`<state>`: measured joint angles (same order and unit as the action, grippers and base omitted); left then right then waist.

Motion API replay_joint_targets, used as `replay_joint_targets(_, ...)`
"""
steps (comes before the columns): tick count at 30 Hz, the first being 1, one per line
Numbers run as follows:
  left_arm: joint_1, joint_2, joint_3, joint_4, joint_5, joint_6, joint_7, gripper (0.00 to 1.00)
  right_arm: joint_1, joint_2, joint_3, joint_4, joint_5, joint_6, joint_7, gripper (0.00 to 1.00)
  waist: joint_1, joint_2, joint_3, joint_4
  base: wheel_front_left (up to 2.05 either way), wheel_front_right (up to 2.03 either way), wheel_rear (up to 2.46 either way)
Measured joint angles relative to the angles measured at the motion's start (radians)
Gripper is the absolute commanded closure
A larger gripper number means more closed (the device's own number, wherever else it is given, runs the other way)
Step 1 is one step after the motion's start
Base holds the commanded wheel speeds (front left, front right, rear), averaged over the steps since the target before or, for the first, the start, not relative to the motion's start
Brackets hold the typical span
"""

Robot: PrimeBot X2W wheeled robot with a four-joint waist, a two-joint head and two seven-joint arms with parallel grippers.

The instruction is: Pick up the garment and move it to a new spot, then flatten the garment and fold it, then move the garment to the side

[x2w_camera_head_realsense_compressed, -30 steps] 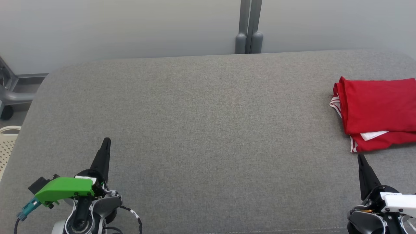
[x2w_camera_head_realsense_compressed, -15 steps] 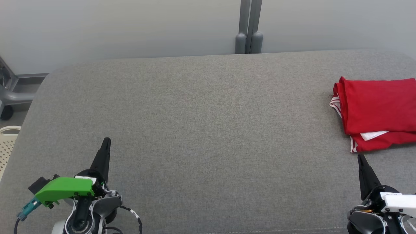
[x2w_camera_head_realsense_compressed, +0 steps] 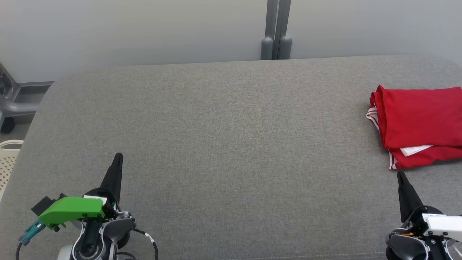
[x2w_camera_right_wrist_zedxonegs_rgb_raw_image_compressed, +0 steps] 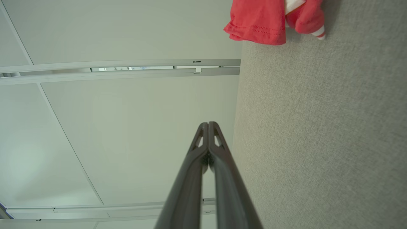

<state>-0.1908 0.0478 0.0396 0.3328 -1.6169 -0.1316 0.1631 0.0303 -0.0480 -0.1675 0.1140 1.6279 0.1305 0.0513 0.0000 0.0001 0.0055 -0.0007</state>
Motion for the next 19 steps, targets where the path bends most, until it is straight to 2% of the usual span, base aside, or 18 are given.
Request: replay_joint_targets(19,0.000,0.000,0.000,0.000,0.000,0.000,0.000,1.00,0.000,0.000,0.000,0.000,0.000,0.000,0.000,1.00,0.0000,0.0000,0.000,0.000,0.00,0.00,0.00)
